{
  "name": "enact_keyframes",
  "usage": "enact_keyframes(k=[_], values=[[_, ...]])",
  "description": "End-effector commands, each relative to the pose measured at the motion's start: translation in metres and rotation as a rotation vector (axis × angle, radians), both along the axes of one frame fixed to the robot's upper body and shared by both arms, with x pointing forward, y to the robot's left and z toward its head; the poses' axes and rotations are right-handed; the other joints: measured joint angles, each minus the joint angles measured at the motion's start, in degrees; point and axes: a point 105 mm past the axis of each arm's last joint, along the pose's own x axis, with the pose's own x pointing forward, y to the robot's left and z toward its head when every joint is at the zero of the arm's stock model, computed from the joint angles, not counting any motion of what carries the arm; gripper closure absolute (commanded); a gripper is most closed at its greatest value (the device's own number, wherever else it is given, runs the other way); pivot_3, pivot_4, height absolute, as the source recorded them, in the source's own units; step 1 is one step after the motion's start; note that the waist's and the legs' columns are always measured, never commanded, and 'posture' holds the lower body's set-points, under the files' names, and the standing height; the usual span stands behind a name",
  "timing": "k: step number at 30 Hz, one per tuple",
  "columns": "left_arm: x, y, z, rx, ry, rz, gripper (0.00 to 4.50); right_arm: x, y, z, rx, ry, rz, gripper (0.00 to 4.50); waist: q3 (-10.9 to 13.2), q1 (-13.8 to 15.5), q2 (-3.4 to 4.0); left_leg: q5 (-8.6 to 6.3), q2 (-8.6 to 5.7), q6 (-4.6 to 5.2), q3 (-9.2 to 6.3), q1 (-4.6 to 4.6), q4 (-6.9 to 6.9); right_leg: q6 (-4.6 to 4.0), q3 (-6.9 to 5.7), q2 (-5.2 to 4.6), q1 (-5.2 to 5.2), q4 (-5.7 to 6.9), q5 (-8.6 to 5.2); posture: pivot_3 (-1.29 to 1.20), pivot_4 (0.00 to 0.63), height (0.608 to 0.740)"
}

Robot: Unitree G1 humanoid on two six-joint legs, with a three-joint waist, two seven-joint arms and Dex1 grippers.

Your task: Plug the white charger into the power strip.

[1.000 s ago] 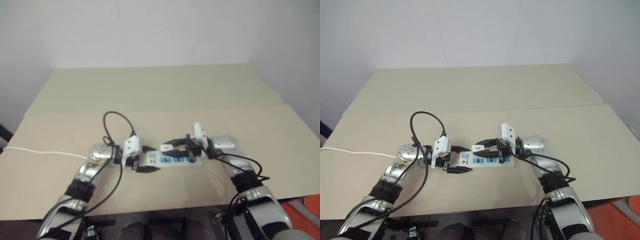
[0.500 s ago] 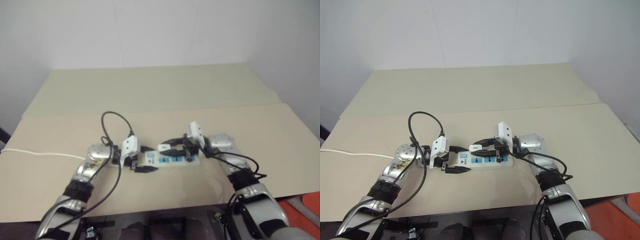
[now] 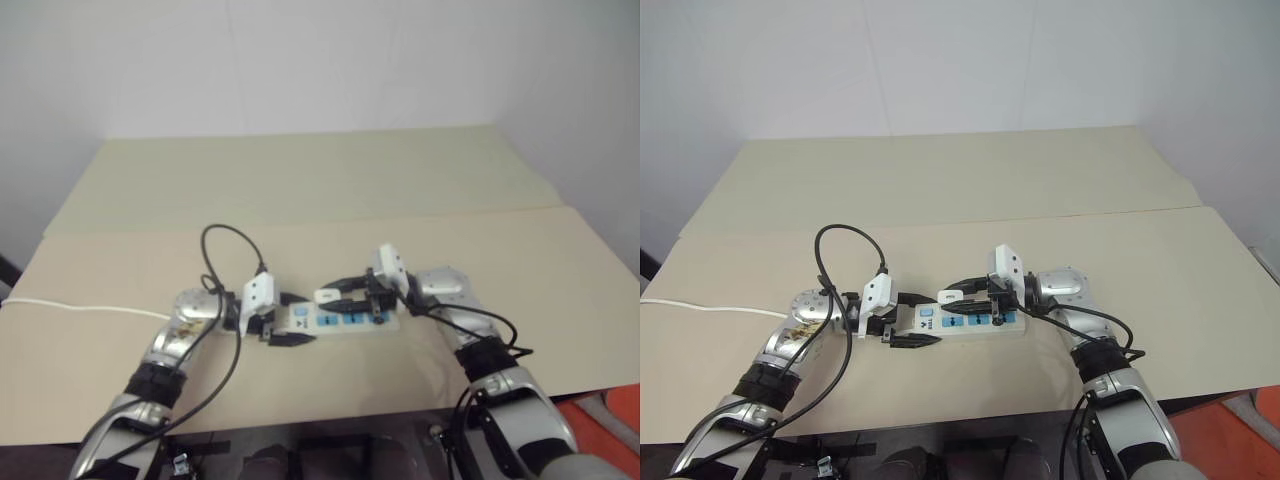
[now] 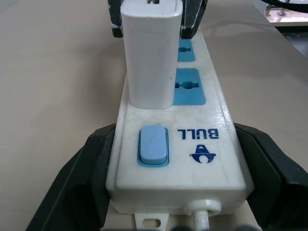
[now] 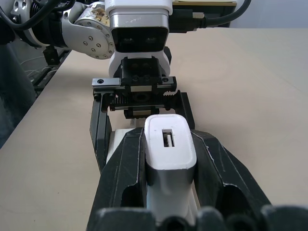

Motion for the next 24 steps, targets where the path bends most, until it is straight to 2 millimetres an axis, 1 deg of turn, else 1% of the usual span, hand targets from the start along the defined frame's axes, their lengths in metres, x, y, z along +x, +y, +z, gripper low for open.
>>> enact_keyframes(k=[1,2,3,7,15,17,19,24], values=[[0.000,0.004,0.000,0.029,-0.012,0.011,1.23,0.000,-0.005,-0.019,-0.083,0.056,-0.023,2.34,0.0,0.1,-0.01,0.00,0.00,0.00,0.00,-0.01,-0.01,0.00,0.00,0.00,-0.01,0.00,0.00,0.00,0.150,0.740],[0.000,0.004,0.000,0.029,-0.012,0.011,1.23,0.000,-0.005,-0.019,-0.083,0.055,-0.027,2.09,0.0,0.1,0.00,0.00,0.00,0.00,0.00,-0.04,-0.02,0.00,-0.02,0.00,-0.02,0.01,0.00,0.00,0.150,0.740],[0.000,0.004,0.000,0.030,-0.011,0.012,1.23,0.001,-0.005,-0.019,-0.085,0.054,-0.028,1.70,0.0,0.1,-0.01,0.00,-0.02,0.00,0.00,-0.14,-0.03,0.00,-0.01,-0.01,-0.14,0.01,0.00,0.00,0.150,0.740],[0.000,0.004,0.000,0.030,-0.009,0.012,1.23,0.001,-0.004,-0.018,-0.082,0.049,-0.031,0.37,0.0,0.2,-0.02,0.01,-0.03,-0.01,0.01,-0.17,-0.07,0.00,-0.04,-0.01,-0.15,-0.01,0.00,0.00,0.150,0.740],[0.002,0.004,0.003,0.013,-0.013,0.016,1.23,0.004,-0.005,-0.015,-0.073,0.042,-0.040,0.37,0.0,0.2,-0.02,0.01,-0.03,-0.01,0.01,-0.16,-0.08,0.00,-0.04,-0.01,-0.14,-0.02,-0.01,0.00,0.150,0.740],[0.003,0.005,0.008,-0.005,-0.014,0.024,0.47,0.003,-0.005,-0.015,-0.073,0.042,-0.039,0.34,0.0,0.2,-0.02,0.01,-0.02,-0.01,0.01,-0.16,-0.08,0.00,-0.04,-0.01,-0.14,-0.02,-0.01,0.00,0.150,0.740],[0.003,0.007,0.013,-0.022,-0.015,0.024,0.03,0.003,-0.005,-0.015,-0.074,0.044,-0.037,0.34,0.0,0.2,-0.02,0.01,-0.03,-0.01,0.01,-0.20,-0.08,0.00,-0.04,0.00,-0.17,-0.02,-0.01,0.00,0.150,0.740],[0.001,0.016,0.028,-0.037,-0.029,0.016,0.03,0.004,-0.004,-0.014,-0.071,0.042,-0.036,0.34,0.0,0.2,-0.02,0.01,-0.03,-0.01,0.01,-0.25,-0.09,0.00,-0.05,0.00,-0.23,-0.02,-0.01,0.00,0.150,0.740]])
